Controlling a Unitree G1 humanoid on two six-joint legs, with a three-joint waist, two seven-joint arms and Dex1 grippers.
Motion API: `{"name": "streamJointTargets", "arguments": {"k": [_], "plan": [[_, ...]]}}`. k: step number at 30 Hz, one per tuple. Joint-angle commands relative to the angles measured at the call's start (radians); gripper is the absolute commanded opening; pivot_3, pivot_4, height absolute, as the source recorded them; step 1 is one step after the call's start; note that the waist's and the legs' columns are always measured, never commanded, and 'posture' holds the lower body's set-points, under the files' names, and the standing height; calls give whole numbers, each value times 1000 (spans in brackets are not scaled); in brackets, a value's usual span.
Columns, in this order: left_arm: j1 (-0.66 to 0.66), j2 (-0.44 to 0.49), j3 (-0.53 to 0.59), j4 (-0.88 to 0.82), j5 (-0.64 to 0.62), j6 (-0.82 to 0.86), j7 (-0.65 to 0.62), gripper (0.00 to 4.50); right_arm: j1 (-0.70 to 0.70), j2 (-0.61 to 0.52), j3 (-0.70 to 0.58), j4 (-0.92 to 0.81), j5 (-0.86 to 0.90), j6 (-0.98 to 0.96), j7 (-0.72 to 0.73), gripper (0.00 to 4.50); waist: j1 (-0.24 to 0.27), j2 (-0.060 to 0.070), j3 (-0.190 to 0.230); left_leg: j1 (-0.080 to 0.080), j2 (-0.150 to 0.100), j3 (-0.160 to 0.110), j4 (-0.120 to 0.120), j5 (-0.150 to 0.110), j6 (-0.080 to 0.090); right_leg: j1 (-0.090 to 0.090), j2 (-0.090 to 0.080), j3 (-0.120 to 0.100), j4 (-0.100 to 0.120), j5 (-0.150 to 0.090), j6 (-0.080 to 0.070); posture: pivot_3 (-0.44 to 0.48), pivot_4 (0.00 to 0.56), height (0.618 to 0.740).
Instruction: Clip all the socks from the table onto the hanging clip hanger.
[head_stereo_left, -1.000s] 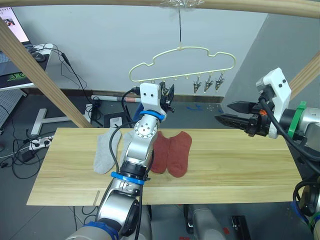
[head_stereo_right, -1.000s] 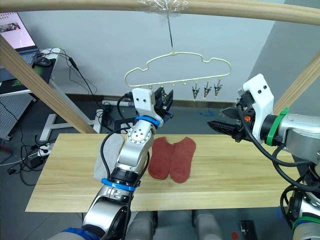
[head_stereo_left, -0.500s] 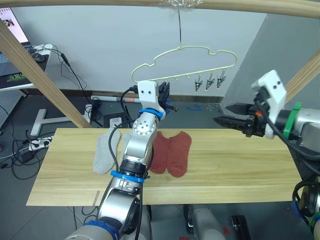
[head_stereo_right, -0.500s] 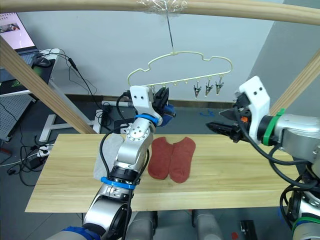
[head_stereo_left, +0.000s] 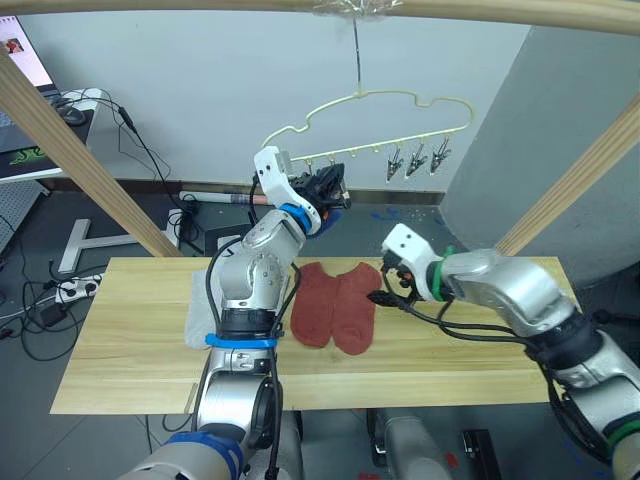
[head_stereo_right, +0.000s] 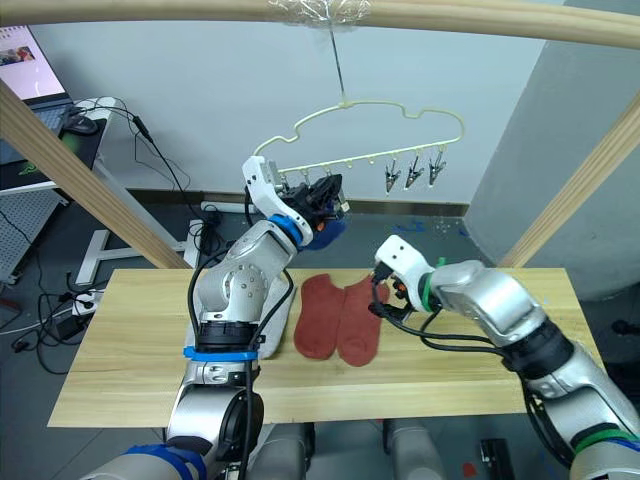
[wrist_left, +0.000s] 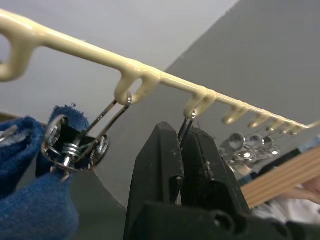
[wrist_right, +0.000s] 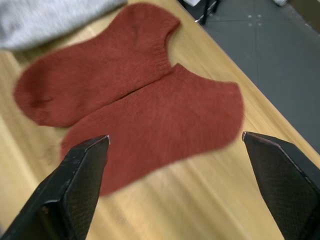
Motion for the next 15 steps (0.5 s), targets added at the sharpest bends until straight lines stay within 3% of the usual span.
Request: {"name": "streamJointTargets", "arguments": {"k": [1, 9, 15], "plan": [[-20, 6, 3, -53, -36, 29, -4, 0, -59, 61, 33, 192, -126, -158, 51, 4485, 1, 0, 0, 0, 0, 0, 0, 0, 0, 0, 0, 0, 0, 0, 0, 16, 214, 740], [-9, 13, -2, -83, -41, 60, 8, 0, -125, 190, 0, 519, -272, -346, 127, 4485, 7, 0, 0, 0, 0, 0, -1, 0, 0, 0, 0, -1, 0, 0, 0, 39, 221, 740], [-2, 15, -2, -105, -42, 78, 18, 0, -116, 245, -38, 574, -314, -368, 161, 4485, 7, 0, 0, 0, 0, 0, -1, 0, 0, 0, 0, -1, 0, 0, 0, 51, 232, 740]]}}
